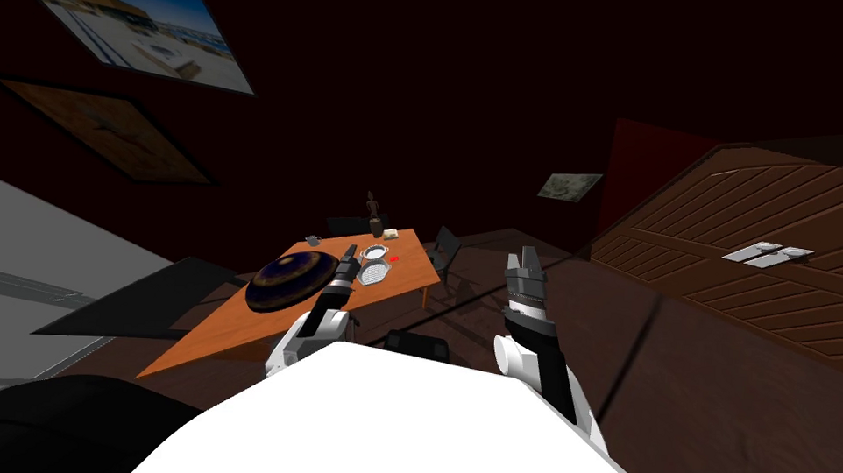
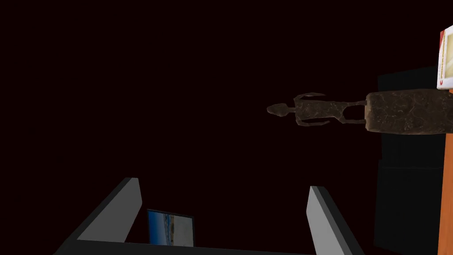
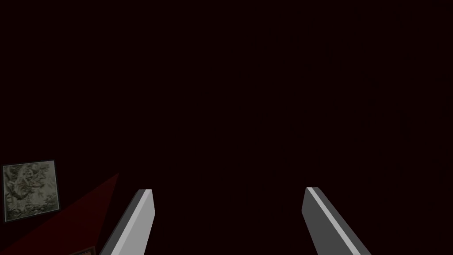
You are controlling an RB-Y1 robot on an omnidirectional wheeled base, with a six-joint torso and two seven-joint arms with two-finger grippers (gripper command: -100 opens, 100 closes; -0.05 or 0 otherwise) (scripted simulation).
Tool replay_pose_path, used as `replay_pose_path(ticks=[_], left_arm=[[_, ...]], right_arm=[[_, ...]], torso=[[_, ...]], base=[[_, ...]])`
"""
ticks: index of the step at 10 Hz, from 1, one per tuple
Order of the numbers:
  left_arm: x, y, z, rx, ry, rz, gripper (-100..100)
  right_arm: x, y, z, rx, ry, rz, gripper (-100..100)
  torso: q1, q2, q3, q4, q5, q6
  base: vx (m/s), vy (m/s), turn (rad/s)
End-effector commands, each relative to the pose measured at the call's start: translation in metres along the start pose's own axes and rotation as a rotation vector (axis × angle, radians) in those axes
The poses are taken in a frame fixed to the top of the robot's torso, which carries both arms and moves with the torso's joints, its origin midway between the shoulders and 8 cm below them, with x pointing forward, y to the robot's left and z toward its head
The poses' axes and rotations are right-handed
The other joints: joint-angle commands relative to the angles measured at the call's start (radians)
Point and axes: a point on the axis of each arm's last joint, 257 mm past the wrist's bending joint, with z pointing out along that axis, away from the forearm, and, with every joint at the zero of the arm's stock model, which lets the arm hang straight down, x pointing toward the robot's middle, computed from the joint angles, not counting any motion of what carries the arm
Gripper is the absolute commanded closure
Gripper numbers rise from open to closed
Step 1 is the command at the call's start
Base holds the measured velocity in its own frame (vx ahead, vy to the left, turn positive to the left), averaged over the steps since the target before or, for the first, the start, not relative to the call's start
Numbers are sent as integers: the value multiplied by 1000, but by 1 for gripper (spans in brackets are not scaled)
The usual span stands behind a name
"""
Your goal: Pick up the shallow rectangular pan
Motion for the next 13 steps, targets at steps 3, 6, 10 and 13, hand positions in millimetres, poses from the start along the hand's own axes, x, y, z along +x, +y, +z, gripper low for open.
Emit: replay_pose_path(ticks=[3, 6, 10, 13], left_arm=[[-10, 43, 0, -127, -23, -19, -100], [-19, 80, -4, -234, -44, -36, -100], [-28, 119, -10, -351, -69, -56, -100], [-38, 155, -19, -460, -96, -79, -100]], right_arm=[[0, 0, 0, 0, 0, 0, 0], [0, 0, 0, 0, 0, 0, 0], [0, 0, 0, 0, 0, 0, 0], [0, 0, 0, 0, 0, 0, 0]], torso=[[-1, 0, 0, 0, 0, 0], [-1, 0, 0, 0, 0, 0], [-1, 0, 0, 0, 0, 0], [-1, -1, -1, 0, 0, 0]], base=[[-56, 38, -1], [-55, 38, -8], [-45, 35, -18], [-31, 27, -37]])
